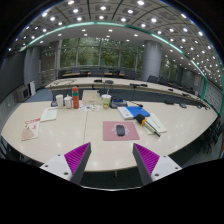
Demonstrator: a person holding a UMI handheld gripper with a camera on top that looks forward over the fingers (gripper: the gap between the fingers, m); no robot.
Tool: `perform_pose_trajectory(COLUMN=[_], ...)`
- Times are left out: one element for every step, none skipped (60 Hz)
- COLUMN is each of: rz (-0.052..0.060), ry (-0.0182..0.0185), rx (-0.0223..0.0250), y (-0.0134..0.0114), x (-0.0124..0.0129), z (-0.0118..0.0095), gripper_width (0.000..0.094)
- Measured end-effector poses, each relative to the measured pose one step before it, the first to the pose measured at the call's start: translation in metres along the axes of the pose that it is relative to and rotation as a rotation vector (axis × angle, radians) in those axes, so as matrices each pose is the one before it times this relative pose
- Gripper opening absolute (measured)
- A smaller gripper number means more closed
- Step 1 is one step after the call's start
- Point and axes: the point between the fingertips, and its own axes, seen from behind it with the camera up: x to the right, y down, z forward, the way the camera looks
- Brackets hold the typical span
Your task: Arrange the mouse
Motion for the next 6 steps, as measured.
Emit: perform_pose_trajectory(rz=[-0.0025,-0.0020,-0.0025,-0.0031,-0.0028,-0.0014], ry=[0.00045,0.00166,0.00232,0.00232,0.00149,0.00045], rx=[0.00325,0.00242,0.00146,0.00088,0.00083,0.00049], y=[-0.00008,-0.00044,-0.00067,-0.00012,-0.00013,-0.00029], x=[-0.00038,-0.00008,-0.00029,-0.00006,0.00004,0.00016], z=[-0.00102,-0.00121,-0.00100,-0.00078,-0.00078,-0.00058], gripper_width=[0.0856,0.0854,0.0855,0.0855,0.0855,0.0856])
